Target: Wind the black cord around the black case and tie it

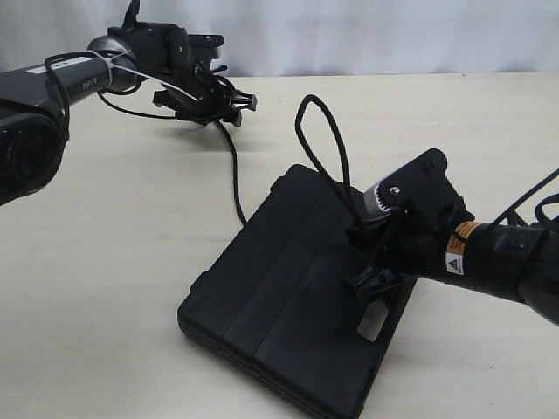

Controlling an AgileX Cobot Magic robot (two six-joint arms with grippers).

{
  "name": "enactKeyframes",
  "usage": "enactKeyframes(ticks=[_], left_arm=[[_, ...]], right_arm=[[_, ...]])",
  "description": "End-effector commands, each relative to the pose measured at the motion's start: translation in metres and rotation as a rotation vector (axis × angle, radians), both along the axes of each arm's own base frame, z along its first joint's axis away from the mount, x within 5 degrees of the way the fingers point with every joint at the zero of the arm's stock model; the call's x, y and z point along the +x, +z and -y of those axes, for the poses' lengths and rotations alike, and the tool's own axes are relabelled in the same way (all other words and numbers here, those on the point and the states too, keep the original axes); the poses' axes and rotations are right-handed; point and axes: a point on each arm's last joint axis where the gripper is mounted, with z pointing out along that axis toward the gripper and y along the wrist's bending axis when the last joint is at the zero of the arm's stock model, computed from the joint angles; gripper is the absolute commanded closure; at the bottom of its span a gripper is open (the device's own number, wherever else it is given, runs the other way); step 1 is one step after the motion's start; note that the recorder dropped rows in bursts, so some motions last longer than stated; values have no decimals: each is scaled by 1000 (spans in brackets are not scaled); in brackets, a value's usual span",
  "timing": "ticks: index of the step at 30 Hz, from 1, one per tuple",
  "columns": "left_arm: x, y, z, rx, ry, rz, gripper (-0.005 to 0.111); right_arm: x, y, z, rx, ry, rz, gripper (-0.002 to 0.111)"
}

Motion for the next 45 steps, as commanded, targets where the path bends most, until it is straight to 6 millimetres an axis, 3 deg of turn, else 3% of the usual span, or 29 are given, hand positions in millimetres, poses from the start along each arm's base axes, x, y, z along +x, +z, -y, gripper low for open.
enactKeyframes(ticks=[1, 7, 13, 23, 30, 33, 35, 41, 45], left_arm=[[-5, -9, 11, -100, -68, -56, 56], [-12, -14, 2, 10, -145, -128, 106], [-14, -13, -11, 143, -177, -153, 107], [-27, 63, -13, 250, -437, -115, 107], [-49, 89, 0, 129, -644, -147, 107], [-58, 88, 1, 91, -621, -181, 107], [-55, 78, -1, 60, -494, -176, 107], [-52, 27, -2, -11, -236, -223, 107], [-44, 26, -4, 16, -212, -146, 101]], right_arm=[[3, 6, -3, 42, 2, 37, 104], [3, 6, -3, 42, 2, 37, 104], [3, 6, -3, 41, 2, 36, 104], [3, 6, -3, 41, 2, 36, 104], [3, 6, -3, 53, -11, 28, 104], [3, 6, -3, 65, -21, 20, 104], [3, 6, -3, 71, -27, 15, 104], [3, 6, -3, 74, -28, 16, 104], [3, 6, -3, 78, -27, 19, 104]])
